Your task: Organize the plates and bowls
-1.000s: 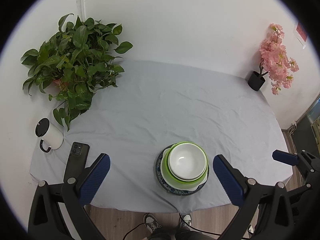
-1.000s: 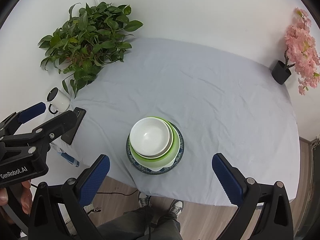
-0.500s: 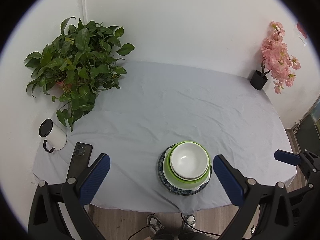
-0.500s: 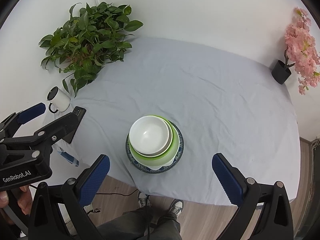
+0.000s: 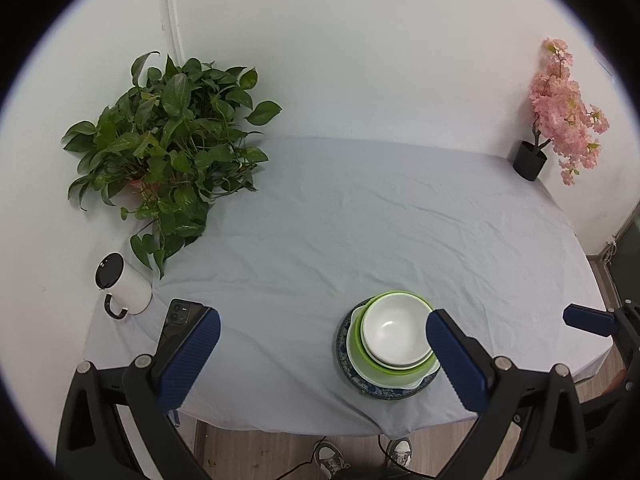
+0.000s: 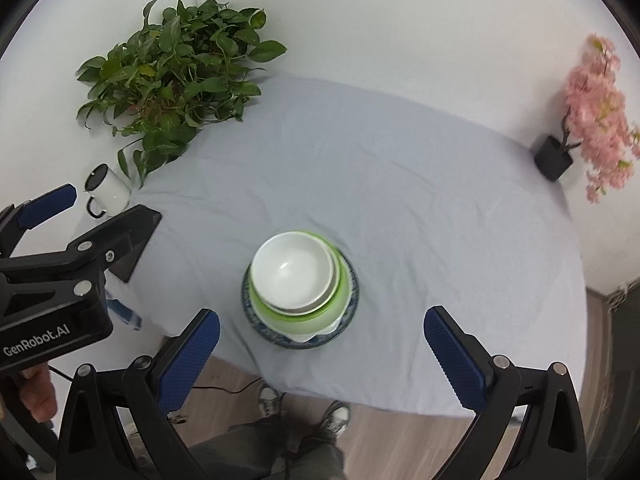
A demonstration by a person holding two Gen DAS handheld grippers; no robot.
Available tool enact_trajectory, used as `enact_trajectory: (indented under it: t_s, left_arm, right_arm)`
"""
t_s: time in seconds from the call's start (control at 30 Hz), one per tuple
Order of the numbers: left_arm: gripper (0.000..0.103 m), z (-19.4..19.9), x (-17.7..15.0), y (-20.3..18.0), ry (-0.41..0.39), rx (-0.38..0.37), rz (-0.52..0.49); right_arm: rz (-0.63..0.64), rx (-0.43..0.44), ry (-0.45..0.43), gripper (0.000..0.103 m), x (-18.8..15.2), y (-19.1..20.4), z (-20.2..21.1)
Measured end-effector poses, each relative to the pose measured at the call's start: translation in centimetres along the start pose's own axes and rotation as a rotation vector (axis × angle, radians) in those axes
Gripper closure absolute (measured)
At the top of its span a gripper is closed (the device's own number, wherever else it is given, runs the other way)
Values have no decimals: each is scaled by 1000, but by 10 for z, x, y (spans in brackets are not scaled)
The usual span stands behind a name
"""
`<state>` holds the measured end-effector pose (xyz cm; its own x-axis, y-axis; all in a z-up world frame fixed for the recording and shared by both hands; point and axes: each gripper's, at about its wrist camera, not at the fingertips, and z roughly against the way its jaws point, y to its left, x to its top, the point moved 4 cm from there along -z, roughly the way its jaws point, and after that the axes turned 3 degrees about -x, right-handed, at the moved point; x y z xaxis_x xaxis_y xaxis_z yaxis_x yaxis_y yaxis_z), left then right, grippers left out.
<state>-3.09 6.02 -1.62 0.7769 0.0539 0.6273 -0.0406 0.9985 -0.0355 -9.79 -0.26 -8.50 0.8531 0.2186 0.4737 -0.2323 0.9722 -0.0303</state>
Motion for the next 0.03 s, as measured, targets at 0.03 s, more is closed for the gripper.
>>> enact_trajectory:
  t_s: [0.03]
  left_arm:
    - [1, -2, 0, 1, 5, 1, -1]
  right_arm:
    - [-3, 5, -1, 0, -1, 1, 0]
